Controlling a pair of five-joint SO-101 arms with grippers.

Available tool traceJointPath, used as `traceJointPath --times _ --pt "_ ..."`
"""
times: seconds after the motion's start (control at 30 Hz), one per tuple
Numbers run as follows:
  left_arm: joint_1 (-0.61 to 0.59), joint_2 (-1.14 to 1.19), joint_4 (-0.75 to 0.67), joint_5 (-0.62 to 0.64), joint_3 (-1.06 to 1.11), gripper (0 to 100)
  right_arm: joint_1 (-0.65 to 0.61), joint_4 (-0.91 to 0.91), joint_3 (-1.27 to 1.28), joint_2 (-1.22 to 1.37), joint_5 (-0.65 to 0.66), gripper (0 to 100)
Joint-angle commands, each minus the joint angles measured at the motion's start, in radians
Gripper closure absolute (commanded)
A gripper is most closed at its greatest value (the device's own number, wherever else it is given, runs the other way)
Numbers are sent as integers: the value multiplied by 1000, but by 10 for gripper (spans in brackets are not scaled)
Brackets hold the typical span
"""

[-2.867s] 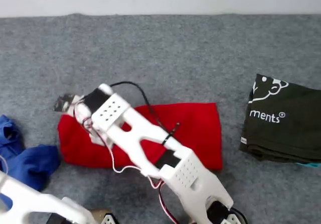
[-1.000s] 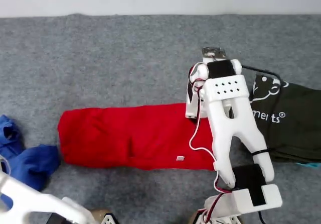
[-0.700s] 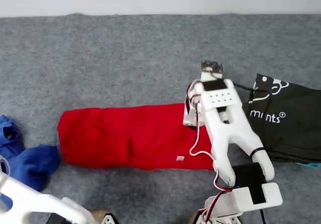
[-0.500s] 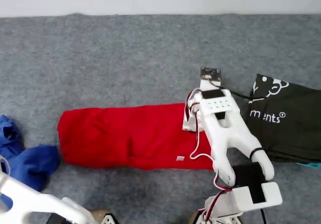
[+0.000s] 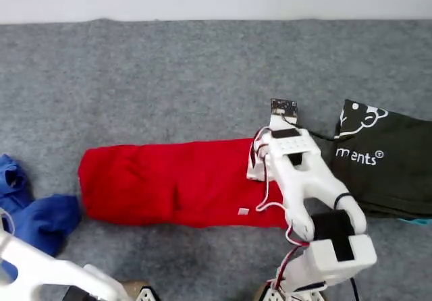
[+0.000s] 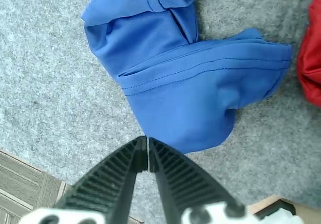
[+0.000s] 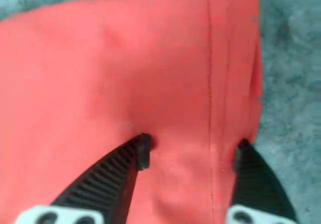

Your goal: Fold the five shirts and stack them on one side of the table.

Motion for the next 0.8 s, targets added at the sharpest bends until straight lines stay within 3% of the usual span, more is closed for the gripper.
traceJointPath --times 0.0,0.03,0.23,0.37,0.6,0.77 --pt "2 -29 9 -6 -10 985 25 28 -55 68 -2 939" --pt "2 -29 9 -6 -10 985 25 36 -64 76 0 991" --pt "2 -29 9 -6 -10 985 25 71 -77 68 12 987" --pt "2 -29 9 -6 -12 985 58 101 -72 -10 117 990" --pt "2 -29 5 -8 -16 985 236 151 -78 -173 339 990" --pt "2 -29 3 -8 -16 985 171 288 -110 -300 387 990"
